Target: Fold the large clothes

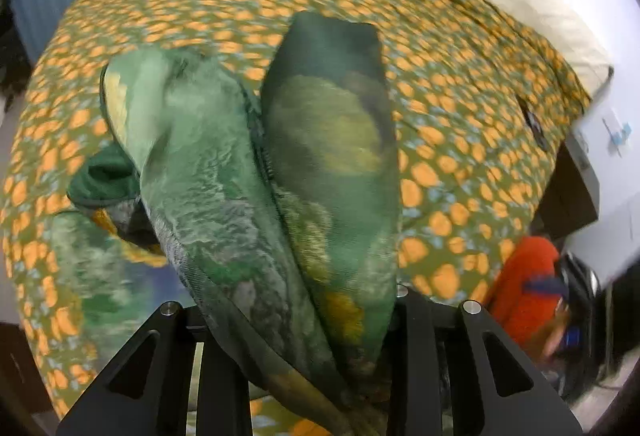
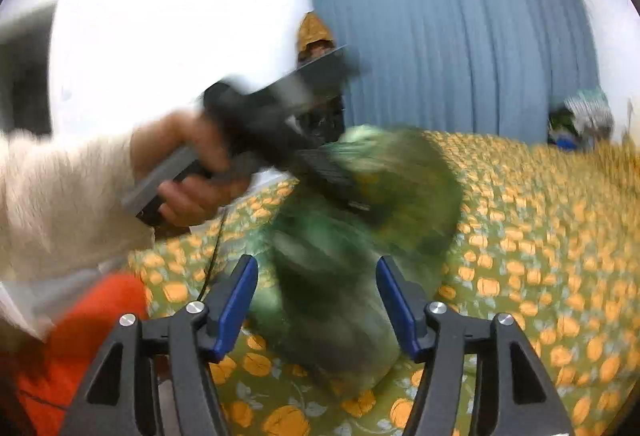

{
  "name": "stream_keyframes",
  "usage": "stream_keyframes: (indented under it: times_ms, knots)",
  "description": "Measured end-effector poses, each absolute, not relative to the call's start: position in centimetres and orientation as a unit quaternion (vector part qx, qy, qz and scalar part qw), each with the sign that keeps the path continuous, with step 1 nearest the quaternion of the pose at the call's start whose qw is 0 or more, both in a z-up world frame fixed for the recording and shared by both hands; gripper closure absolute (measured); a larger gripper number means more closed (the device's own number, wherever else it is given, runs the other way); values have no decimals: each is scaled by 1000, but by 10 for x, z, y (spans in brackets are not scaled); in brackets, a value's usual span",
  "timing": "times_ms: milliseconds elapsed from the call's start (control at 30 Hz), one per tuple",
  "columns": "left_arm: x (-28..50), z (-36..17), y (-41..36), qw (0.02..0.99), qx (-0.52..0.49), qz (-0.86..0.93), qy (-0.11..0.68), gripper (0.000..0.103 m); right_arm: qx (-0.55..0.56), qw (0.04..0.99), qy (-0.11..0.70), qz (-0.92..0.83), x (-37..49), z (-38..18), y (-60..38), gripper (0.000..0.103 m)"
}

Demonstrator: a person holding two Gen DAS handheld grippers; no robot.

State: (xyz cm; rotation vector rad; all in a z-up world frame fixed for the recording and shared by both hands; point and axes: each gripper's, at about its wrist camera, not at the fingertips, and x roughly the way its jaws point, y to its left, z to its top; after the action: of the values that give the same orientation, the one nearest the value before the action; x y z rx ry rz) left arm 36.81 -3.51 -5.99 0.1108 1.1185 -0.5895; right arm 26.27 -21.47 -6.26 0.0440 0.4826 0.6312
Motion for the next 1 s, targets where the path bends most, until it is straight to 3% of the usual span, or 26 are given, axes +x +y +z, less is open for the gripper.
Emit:
stream_keyframes:
  times_ms: [67, 133, 233, 400, 767, 900, 1000]
  knots:
    - [375, -61, 0, 811, 24, -273, 517, 73, 23, 918, 276, 284, 280, -75, -216, 40]
    - [377, -69, 21, 813, 6, -270, 515, 73, 27, 908, 312, 279, 297, -87, -212, 61]
    - [380, -89, 60, 812, -29, -268, 517, 73, 29, 888, 347, 301, 318, -98, -187, 72]
    - [382, -117, 104, 813, -73, -265, 514, 71, 6, 868, 366, 334, 344, -105, -133, 72]
    - [380, -204, 180, 793, -189, -250, 523, 67, -1, 816, 476, 329, 375, -183, -59, 76]
    - [379, -211, 184, 794, -220, -252, 508, 66, 27, 810, 488, 323, 385, -195, -62, 80]
    - [379, -198, 182, 796, -221, -254, 503, 66, -3, 810, 489, 325, 382, -173, -59, 80]
